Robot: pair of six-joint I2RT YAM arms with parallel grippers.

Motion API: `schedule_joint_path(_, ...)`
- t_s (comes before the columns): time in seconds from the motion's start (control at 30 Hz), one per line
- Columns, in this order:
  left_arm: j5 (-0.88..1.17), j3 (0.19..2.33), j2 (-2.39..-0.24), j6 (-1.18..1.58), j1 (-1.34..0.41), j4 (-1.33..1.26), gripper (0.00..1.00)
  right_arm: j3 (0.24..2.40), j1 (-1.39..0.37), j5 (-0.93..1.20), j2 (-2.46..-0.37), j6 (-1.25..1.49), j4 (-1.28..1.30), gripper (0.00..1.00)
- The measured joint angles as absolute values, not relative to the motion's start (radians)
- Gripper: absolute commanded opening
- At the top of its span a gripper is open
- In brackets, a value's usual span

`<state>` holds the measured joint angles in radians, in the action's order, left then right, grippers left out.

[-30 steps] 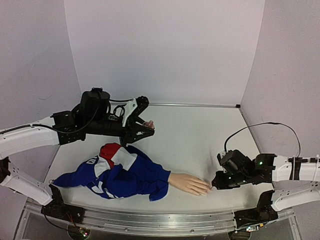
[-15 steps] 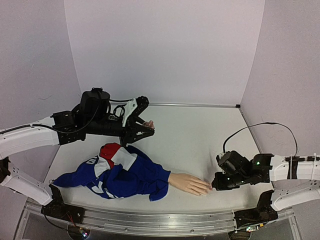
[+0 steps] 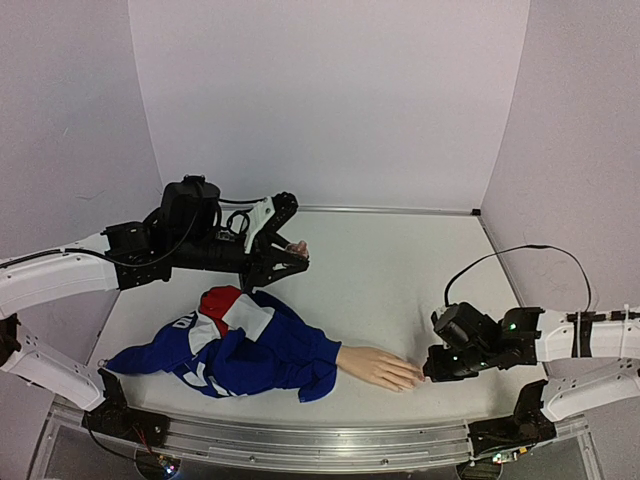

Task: Paint the nails

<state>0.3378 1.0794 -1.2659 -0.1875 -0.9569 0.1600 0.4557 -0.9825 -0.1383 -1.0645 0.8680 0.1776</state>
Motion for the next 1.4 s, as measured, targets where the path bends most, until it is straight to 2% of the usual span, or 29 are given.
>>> schedule_joint_path(0.43, 0.337, 1.079, -1.266, -0.187, -0.957, 0.16, 0.0, 0.456, -0.982, -0.15, -1.076, 0.891, 0.18, 0.0)
schedule_joint_path(0.9, 0.338, 1.079, -1.266, -0.187, -0.957, 0.16, 0.0, 0.455, -0.982, -0.142, -0.968, 0.878, 0.209, 0.0)
schedule_joint_path(1.4, 0.337, 1.079, -1.266, -0.187, -0.957, 0.16, 0.0, 0.455, -0.982, -0.117, -1.024, 0.862, 0.163, 0.0)
